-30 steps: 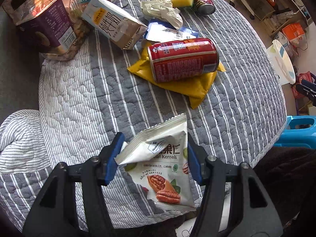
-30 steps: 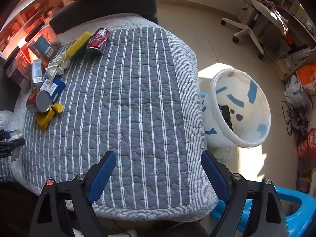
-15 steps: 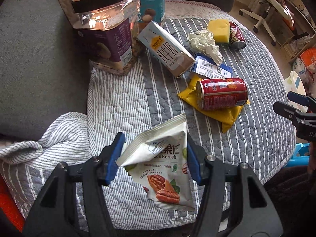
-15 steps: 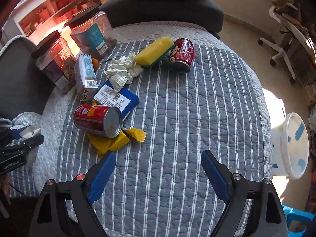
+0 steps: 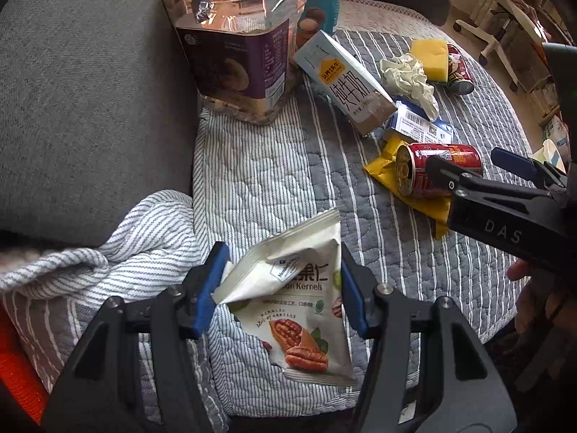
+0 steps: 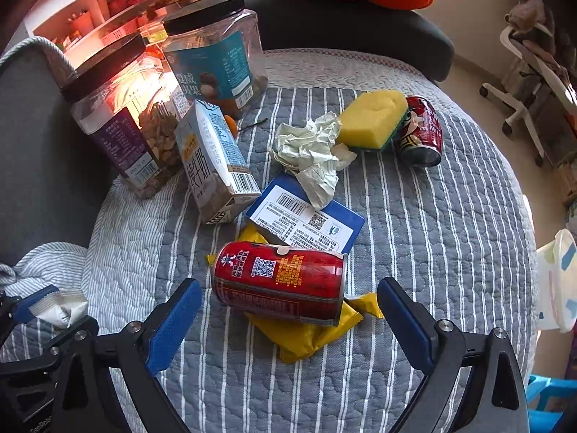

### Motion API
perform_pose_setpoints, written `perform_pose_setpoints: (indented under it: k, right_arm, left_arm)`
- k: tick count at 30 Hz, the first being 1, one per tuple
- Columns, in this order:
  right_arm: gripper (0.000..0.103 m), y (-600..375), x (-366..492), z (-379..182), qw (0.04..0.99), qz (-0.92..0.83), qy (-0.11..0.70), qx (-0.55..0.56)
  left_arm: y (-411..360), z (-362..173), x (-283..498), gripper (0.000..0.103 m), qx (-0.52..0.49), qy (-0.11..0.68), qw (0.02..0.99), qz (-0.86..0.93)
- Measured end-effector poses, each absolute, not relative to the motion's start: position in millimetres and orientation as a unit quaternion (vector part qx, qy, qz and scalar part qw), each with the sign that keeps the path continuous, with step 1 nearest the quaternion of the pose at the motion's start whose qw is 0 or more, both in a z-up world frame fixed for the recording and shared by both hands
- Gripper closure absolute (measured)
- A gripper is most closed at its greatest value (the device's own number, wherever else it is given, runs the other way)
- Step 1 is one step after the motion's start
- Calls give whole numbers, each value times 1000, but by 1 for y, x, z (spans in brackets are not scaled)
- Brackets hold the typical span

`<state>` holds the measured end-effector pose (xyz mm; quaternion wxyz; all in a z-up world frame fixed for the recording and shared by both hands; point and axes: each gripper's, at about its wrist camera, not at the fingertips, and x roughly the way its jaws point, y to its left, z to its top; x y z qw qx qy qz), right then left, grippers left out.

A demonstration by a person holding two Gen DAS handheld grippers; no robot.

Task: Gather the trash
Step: 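Grasp the red can with the right gripper while the left gripper holds the pecan bag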

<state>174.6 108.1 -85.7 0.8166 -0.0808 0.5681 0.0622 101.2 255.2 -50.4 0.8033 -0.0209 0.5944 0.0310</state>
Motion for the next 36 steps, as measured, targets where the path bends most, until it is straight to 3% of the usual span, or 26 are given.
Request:
perform_pose_setpoints:
  k: [11, 14, 23, 36]
  right_arm:
    - [4, 128, 185, -121, 807, 26, 574, -136]
    - [14, 118, 185, -124, 803, 33, 583, -121]
    - [14, 76, 170, -83, 814, 77, 568, -96]
    - [14, -80, 153, -31, 840, 10, 543, -16]
  left_arm:
    - [254, -51, 99, 43, -13, 594, 804, 31]
    - [252, -49, 99, 43, -12, 589, 807, 29]
    - [231, -34, 102, 45, -14, 562, 827, 11]
    - [166, -24, 123, 46, 12, 547, 836, -28]
